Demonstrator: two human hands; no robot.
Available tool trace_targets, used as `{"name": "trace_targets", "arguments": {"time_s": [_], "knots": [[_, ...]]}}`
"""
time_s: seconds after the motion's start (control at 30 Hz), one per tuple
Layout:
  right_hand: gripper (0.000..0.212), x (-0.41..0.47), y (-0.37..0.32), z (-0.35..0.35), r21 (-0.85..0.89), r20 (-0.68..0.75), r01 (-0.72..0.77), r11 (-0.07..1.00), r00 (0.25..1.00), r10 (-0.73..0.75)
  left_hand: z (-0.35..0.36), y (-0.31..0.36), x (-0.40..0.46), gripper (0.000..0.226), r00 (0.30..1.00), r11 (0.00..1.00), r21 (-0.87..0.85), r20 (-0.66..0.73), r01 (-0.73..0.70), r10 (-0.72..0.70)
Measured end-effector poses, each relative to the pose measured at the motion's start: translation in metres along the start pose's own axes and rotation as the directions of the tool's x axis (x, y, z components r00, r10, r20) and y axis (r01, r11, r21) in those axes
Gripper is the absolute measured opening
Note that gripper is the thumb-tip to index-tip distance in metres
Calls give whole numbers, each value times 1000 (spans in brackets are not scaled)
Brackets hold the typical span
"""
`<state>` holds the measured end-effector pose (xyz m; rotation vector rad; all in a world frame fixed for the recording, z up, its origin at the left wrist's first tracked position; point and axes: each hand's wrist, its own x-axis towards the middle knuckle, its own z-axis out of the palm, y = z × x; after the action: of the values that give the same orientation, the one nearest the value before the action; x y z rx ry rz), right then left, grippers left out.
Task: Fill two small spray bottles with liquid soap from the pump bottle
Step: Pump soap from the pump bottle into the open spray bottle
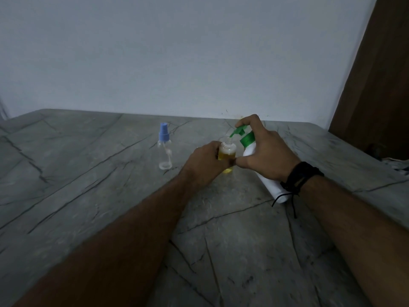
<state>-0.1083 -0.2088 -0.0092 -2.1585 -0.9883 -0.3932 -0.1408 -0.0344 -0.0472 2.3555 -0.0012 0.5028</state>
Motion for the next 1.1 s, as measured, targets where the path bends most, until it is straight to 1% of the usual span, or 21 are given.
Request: {"name": "trace_targets", "arguments": {"time_s": [0.1,0.3,0.47,0.67,0.87,1.03,1.1], "knots": [[69,1,0,0,0,-2,-12,1000,1000,12,0,0,1,59,1000,1000,0,-3,-1,1],[75,0,0,0,-5,-8,5,1000,1000,-5,0,0,0,60,1000,1000,-4,4,-2,2],[69,0,0,0,-9,-3,-1,1000,1000,1,1,1,0,62,1000,1000,-4,6,5,-5],[74,0,0,0,4,-23,4,1000,1000,-4,1,0,0,60,1000,1000,-8,1,-2,2],[70,1,2,0,15,-16,-7,1000,1000,7,1,0,0,60,1000,1000,4,-5,4,-4],[76,0,2,1,6,-17,7,1000,1000,-7,1,1,0,60,1000,1000,8,2,2,-2],[74,0,2,0,14,-11,3,1000,1000,-3,1,1,0,61,1000,1000,17,-2,0,0]]}}
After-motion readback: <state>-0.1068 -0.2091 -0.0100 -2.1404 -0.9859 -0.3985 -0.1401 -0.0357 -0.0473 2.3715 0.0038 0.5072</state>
